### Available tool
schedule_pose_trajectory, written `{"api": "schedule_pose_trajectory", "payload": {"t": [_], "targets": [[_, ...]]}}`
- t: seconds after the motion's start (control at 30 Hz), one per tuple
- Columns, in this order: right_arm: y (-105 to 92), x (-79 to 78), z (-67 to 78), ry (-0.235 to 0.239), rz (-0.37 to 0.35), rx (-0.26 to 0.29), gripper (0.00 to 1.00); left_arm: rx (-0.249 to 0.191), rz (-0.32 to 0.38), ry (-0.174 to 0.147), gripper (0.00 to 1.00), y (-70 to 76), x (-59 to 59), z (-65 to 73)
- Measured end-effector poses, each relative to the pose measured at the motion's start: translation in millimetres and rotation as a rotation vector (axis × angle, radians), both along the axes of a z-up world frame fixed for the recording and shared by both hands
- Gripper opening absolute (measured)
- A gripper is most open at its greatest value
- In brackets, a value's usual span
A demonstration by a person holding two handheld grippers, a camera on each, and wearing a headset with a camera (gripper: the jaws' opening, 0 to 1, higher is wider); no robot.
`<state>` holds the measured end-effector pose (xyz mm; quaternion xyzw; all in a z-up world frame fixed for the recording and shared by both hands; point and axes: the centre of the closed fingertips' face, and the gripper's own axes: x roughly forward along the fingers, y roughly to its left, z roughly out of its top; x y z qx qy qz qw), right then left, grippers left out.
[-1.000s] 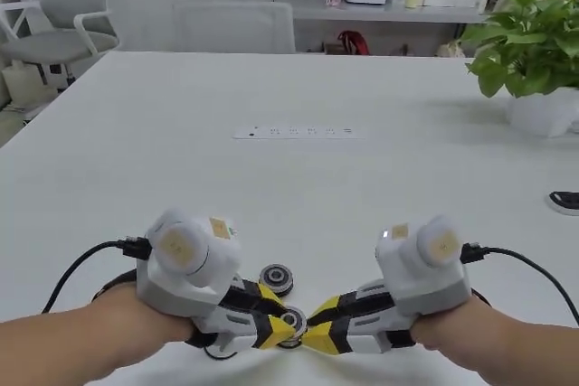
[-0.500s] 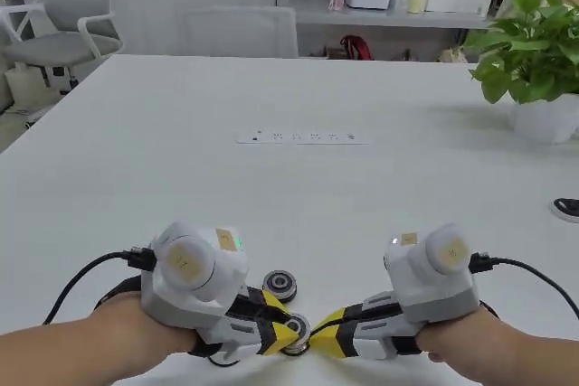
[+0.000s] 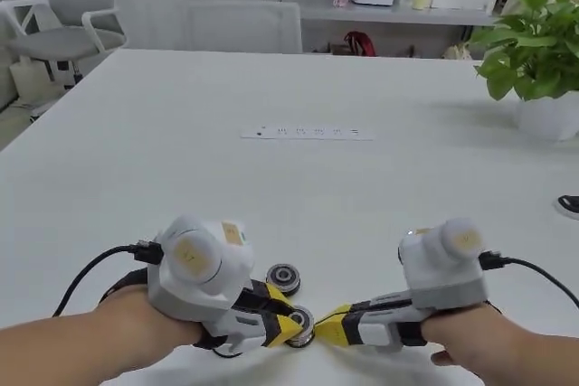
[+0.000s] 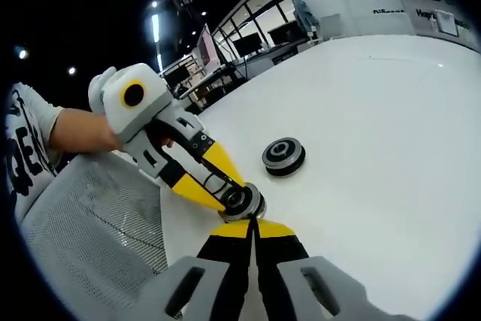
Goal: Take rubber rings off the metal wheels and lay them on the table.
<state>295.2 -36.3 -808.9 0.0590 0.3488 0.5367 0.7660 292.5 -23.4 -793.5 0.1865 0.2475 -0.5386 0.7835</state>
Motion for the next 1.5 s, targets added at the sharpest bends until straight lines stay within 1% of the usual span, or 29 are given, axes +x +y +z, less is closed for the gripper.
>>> {"api": "schedule_pose_trajectory", "payload": {"t": [0.07, 0.17, 0.2, 0.27, 0.3, 0.33, 0.37, 0.43, 0.53, 0.8, 0.93, 1.27, 1.33, 1.5], "targets": [[-0.9, 0.3, 0.8, 0.016, -0.012, 0.015, 0.0, 0.0, 0.0, -0.001, 0.12, 0.0, 0.5, -0.1], [-2.0, 3.4, 6.0, 0.052, -0.056, 0.068, 0.0, 0.002, 0.003, -0.001, 0.12, -0.1, 1.0, -0.2], [-3.2, 4.0, 5.3, 0.058, -0.057, 0.069, 0.0, 0.001, 0.005, 0.0, 0.12, -0.1, 1.0, -0.2], [-0.8, 5.5, 11.6, 0.085, -0.088, 0.118, 0.0, 0.002, 0.004, 0.001, 0.12, -0.4, 0.8, -0.3], [-0.9, 5.5, 12.7, 0.091, -0.088, 0.122, 0.0, 0.004, 0.006, 0.001, 0.12, -0.6, 1.1, -0.4], [-1.3, 5.9, 11.2, 0.083, -0.085, 0.111, 0.0, 0.004, 0.008, 0.002, 0.12, -0.7, 1.0, -0.4], [-1.3, 5.4, 11.6, 0.081, -0.083, 0.111, 0.0, 0.006, 0.01, 0.002, 0.12, -0.5, 1.3, -0.6], [-0.2, 5.3, 12.5, 0.098, -0.091, 0.121, 0.0, 0.007, 0.011, 0.002, 0.12, -0.4, 1.5, -0.7], [0.7, 5.8, 12.7, 0.095, -0.085, 0.124, 0.0, 0.01, 0.01, 0.003, 0.12, -0.2, 1.9, -0.9], [3.2, 3.8, 15.2, 0.105, -0.079, 0.128, 0.0, 0.017, 0.009, 0.001, 0.11, -0.4, 1.8, -1.0], [5.0, 2.8, 16.5, 0.111, -0.071, 0.136, 0.0, 0.022, 0.009, 0.006, 0.11, -0.2, 1.5, -1.0], [7.1, 0.8, 18.5, 0.102, -0.055, 0.14, 0.0, 0.021, 0.013, 0.007, 0.11, -0.3, 1.1, -0.8], [6.7, 0.2, 18.2, 0.111, -0.057, 0.145, 0.0, 0.02, 0.01, 0.007, 0.11, -0.4, 0.7, -0.8], [7.8, -1.1, 18.9, 0.109, -0.05, 0.144, 0.0, 0.021, 0.008, 0.007, 0.11, -0.5, 0.5, -0.9]]}}
